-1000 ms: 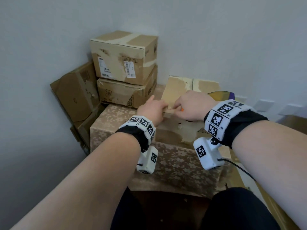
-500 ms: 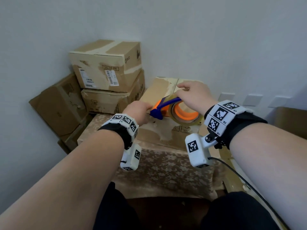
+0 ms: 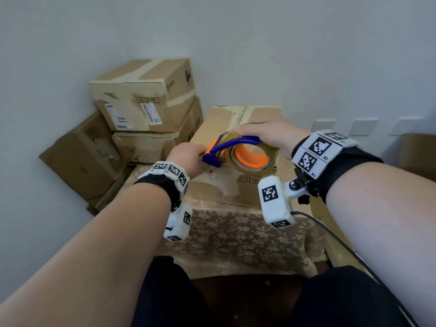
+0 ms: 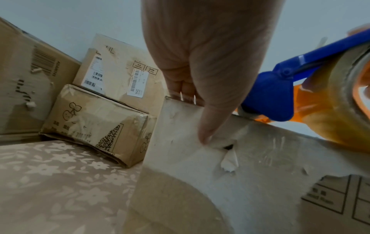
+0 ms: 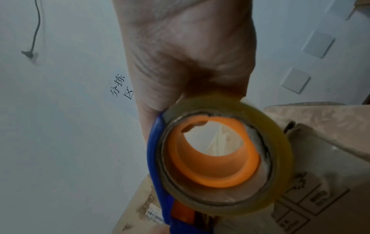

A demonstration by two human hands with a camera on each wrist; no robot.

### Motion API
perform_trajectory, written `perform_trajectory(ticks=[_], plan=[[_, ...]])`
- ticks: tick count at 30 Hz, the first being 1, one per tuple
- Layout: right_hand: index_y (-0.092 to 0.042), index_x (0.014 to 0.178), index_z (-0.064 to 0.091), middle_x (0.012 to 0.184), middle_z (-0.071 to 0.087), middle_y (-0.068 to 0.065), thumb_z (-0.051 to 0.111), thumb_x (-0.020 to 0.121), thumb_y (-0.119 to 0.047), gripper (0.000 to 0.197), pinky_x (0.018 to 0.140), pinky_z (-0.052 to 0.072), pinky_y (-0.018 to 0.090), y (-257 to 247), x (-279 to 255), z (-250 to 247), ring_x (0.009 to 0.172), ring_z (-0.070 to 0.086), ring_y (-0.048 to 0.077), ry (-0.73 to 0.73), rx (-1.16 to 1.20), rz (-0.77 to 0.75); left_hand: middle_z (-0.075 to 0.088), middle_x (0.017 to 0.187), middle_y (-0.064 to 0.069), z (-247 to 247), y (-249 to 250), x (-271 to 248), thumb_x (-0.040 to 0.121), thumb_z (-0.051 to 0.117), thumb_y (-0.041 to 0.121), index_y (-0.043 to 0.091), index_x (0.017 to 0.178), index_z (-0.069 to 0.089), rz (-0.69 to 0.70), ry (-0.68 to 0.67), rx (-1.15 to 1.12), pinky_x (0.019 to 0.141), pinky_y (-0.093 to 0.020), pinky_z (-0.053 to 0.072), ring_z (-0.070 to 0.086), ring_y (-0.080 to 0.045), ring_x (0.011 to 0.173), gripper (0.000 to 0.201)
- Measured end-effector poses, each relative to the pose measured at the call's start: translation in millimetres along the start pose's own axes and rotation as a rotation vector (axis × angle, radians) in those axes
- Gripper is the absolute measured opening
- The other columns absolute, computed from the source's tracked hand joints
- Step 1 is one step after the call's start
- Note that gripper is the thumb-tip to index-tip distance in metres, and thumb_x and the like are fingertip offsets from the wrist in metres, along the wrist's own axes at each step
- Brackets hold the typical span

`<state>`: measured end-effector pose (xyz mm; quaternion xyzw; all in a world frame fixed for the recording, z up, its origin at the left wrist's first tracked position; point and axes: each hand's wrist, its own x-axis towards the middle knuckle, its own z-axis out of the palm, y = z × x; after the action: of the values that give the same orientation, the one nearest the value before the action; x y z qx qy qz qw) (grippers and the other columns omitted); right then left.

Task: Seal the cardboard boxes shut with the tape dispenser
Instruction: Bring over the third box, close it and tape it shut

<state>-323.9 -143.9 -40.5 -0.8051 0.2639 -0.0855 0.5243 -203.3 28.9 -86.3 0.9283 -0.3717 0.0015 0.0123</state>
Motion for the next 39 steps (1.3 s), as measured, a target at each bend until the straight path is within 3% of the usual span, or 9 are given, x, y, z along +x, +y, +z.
perform_trajectory(ticks=[3, 6, 14, 26, 30, 33, 35, 37, 39], plan=[[-0.017, 0.077, 0.067, 0.072, 0.068, -0.001, 0.075, 0.074, -0.052, 0.035, 0.068, 0.046, 0.026, -1, -7, -8, 0.072, 0.062, 0.015, -0.052, 0.015, -0.011, 0.053, 0.081, 0.002, 1, 2, 1, 0.086, 0.061, 0.030, 0.021, 0.110, 0.061, -0.010, 0.016, -0.010, 0.066, -0.028, 0.037, 0.051, -0.023, 0.079, 0.026], [-0.016, 0.087, 0.068, 0.080, 0.069, 0.002, 0.070, 0.079, -0.048, 0.033, 0.080, 0.048, 0.031, -3, -13, -15, 0.078, 0.061, 0.018, -0.128, -0.041, -0.052, 0.056, 0.080, 0.000, 3, 1, 2, 0.085, 0.062, 0.031, 0.020, 0.110, 0.062, -0.014, 0.025, 0.008, 0.065, -0.029, 0.037, 0.052, -0.024, 0.077, 0.027], [-0.017, 0.073, 0.060, 0.070, 0.056, 0.002, 0.064, 0.086, -0.040, 0.026, 0.068, 0.039, 0.025, 1, -31, -55, 0.069, 0.050, 0.015, -0.101, -0.204, -0.153, 0.064, 0.111, -0.006, 3, 1, 4, 0.083, 0.063, 0.028, 0.024, 0.128, 0.053, -0.034, -0.028, 0.065, 0.080, -0.033, 0.048, 0.057, -0.028, 0.104, 0.046], [-0.018, 0.071, 0.064, 0.071, 0.063, 0.004, 0.058, 0.055, -0.066, 0.051, 0.082, 0.049, 0.038, 13, -20, -52, 0.084, 0.065, 0.029, -0.103, -0.455, -0.132, 0.064, 0.111, -0.007, 2, 5, 2, 0.083, 0.061, 0.027, 0.023, 0.128, 0.050, -0.059, -0.050, 0.092, 0.079, -0.035, 0.049, 0.058, -0.027, 0.101, 0.046], [-0.017, 0.073, 0.063, 0.071, 0.063, 0.005, 0.064, 0.068, -0.060, 0.044, 0.082, 0.050, 0.039, 14, -19, -51, 0.081, 0.064, 0.027, -0.096, -0.446, -0.130, 0.061, 0.112, -0.005, 6, 11, 1, 0.083, 0.062, 0.028, 0.019, 0.123, 0.045, -0.035, -0.047, 0.074, 0.074, -0.034, 0.046, 0.057, -0.028, 0.099, 0.044], [-0.013, 0.081, 0.066, 0.074, 0.065, 0.005, 0.065, 0.073, -0.057, 0.044, 0.083, 0.050, 0.039, 17, -17, -51, 0.080, 0.063, 0.025, -0.081, -0.421, -0.120, 0.045, 0.137, -0.003, 12, 21, 3, 0.084, 0.065, 0.037, 0.018, 0.140, 0.033, 0.034, -0.078, 0.100, 0.095, -0.041, 0.041, 0.047, -0.027, 0.120, 0.067], [-0.015, 0.079, 0.065, 0.072, 0.063, 0.003, 0.064, 0.072, -0.058, 0.044, 0.081, 0.050, 0.038, 17, -17, -51, 0.080, 0.063, 0.025, -0.075, -0.427, -0.118, 0.026, 0.154, -0.001, 14, 29, 4, 0.085, 0.062, 0.045, 0.024, 0.149, 0.017, 0.065, -0.112, 0.159, 0.111, -0.054, 0.022, 0.024, -0.027, 0.140, 0.081], [-0.015, 0.080, 0.065, 0.073, 0.063, 0.003, 0.064, 0.074, -0.057, 0.042, 0.082, 0.050, 0.038, 17, -19, -51, 0.080, 0.063, 0.025, -0.083, -0.427, -0.112, 0.018, 0.158, 0.003, 16, 39, 6, 0.083, 0.062, 0.050, 0.034, 0.150, 0.013, 0.083, -0.114, 0.167, 0.112, -0.062, 0.004, 0.001, -0.028, 0.147, 0.084], [-0.013, 0.082, 0.067, 0.075, 0.064, 0.004, 0.064, 0.073, -0.057, 0.045, 0.084, 0.050, 0.039, 17, -21, -52, 0.081, 0.063, 0.025, -0.091, -0.411, -0.108, 0.024, 0.154, 0.005, 16, 47, 9, 0.081, 0.066, 0.051, 0.034, 0.147, 0.022, 0.117, -0.117, 0.118, 0.111, -0.063, 0.009, 0.004, -0.029, 0.146, 0.082]])
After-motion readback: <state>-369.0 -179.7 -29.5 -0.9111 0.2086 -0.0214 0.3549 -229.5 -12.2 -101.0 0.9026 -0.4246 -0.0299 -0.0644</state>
